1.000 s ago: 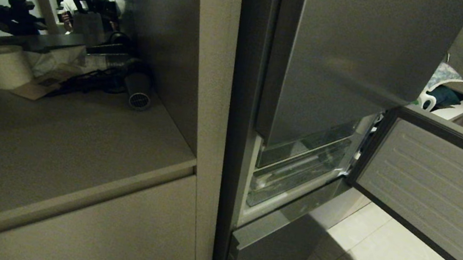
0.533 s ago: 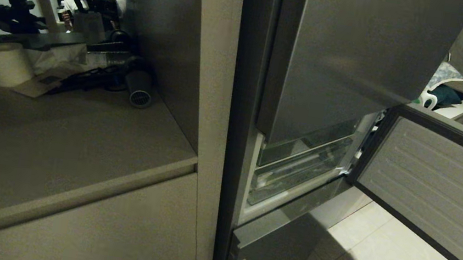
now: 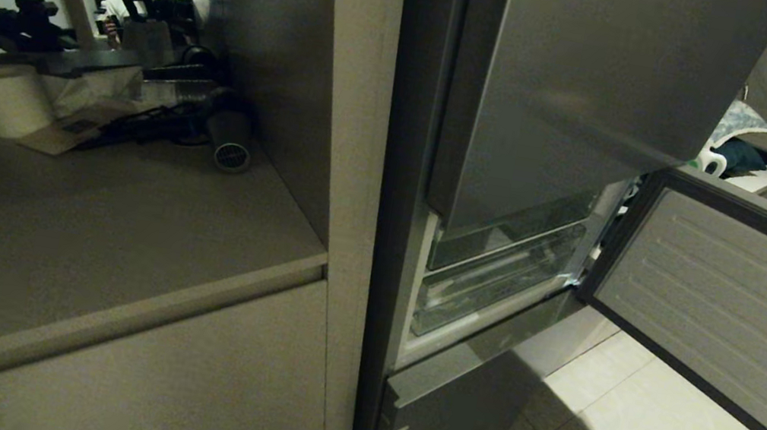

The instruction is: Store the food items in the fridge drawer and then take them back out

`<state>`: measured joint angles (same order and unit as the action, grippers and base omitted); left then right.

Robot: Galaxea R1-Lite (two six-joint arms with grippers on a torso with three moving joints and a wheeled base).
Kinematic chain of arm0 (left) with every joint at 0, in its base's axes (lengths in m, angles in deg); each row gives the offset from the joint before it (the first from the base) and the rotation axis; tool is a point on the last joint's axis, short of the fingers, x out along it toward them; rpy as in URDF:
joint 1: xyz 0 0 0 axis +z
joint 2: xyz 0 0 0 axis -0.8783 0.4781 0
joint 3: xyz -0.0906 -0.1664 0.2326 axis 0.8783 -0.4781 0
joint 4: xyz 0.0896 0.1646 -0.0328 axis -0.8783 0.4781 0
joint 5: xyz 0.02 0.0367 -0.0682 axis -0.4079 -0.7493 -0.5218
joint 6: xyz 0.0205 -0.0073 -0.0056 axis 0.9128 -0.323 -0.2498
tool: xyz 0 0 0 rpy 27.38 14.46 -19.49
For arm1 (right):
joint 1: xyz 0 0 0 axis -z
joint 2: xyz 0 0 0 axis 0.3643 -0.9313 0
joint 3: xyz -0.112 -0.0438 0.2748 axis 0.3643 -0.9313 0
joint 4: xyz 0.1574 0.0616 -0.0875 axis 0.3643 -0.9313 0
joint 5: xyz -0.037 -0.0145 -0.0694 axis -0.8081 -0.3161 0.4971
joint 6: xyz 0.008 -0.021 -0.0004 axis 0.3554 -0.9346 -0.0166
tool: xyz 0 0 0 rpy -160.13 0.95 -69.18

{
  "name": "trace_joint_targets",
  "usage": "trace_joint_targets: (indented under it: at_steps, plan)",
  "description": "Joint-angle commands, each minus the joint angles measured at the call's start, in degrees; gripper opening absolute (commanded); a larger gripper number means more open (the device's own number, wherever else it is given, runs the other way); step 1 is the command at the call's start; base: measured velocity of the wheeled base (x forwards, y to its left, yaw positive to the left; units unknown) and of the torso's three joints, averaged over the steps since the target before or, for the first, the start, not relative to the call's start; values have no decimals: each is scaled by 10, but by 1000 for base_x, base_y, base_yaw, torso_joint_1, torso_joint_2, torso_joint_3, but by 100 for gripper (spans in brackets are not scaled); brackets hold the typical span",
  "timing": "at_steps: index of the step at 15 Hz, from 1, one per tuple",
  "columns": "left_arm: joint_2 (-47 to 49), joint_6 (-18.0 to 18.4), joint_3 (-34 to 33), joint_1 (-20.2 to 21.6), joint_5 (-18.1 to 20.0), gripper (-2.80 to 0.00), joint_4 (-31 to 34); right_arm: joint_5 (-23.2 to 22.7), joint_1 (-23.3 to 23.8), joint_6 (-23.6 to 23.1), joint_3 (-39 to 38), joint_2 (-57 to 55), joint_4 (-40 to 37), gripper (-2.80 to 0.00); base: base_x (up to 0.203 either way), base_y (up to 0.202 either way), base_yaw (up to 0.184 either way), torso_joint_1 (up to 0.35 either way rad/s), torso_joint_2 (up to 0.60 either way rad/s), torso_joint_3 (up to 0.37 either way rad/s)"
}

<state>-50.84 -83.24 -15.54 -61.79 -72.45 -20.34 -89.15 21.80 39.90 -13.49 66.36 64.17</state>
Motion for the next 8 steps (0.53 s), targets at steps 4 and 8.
trace_joint_targets:
  at_steps: [4,8]
  plan:
    - [1,-1,0,0,0,-280,0,0,0,-1,0,0,0,-280,0,0,0,-72,161,90]
    - [1,0,-1,0,0,-280,0,1,0,1,0,0,0,-280,0,0,0,-79,182,96]
